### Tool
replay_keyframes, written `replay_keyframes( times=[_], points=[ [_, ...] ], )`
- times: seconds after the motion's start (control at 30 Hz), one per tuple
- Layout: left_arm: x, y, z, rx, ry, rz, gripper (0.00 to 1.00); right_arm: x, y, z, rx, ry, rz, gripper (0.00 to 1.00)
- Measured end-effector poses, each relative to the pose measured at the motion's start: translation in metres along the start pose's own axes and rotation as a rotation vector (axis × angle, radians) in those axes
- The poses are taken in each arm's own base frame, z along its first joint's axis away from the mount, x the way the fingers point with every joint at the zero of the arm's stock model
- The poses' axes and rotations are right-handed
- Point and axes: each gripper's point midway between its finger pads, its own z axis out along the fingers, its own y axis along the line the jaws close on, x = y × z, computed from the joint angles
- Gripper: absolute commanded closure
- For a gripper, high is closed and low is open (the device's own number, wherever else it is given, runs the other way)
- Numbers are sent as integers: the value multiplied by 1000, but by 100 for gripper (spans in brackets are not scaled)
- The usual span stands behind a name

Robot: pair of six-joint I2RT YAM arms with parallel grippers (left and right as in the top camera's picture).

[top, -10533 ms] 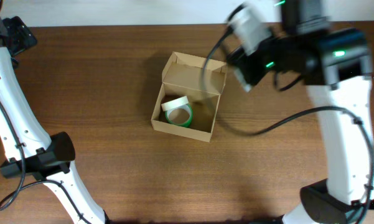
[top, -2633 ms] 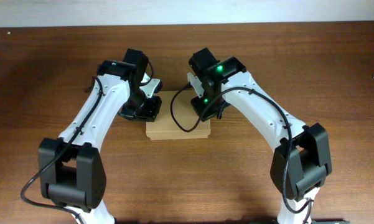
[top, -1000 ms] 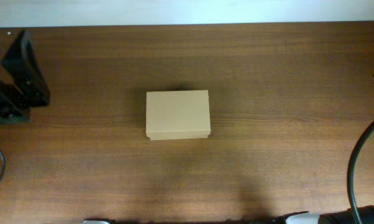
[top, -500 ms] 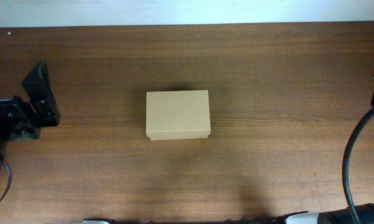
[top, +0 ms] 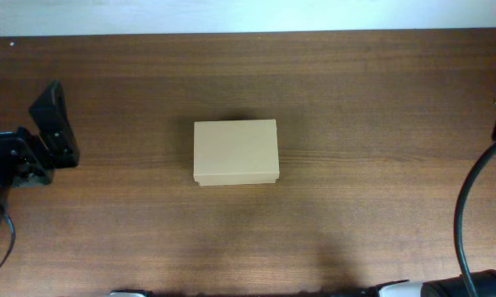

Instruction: Pack container

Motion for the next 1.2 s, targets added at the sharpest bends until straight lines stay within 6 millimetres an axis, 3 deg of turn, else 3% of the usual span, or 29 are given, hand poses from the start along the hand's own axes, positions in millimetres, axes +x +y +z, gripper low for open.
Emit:
replay_keyframes(
  times=[0.17,0.3,0.4,0.63,0.77,0.87,1.0,1.2],
  points=[
    [0,0,0,0,0,0,0,-1,0,-2,0,-3,0,1],
    [0,0,0,0,0,0,0,9,-3,-17,5,33,-4,1],
    [0,0,0,0,1,0,0,28,-14,-51,38,97,-18,1],
    [1,0,0,0,2,0,0,16,-38,-153,109,-61,-24,1],
    [1,0,0,0,2,0,0,33,-57,-187,220,-64,-29,1],
    [1,0,0,0,2,0,0,49,-67,-188,291,-59,-33,1],
    [1,0,0,0,2,0,0,80,-76,-166,328,-63,-33,1],
    [1,0,0,0,3,0,0,174,-86,-123,335,-15,-45,1]
  ],
)
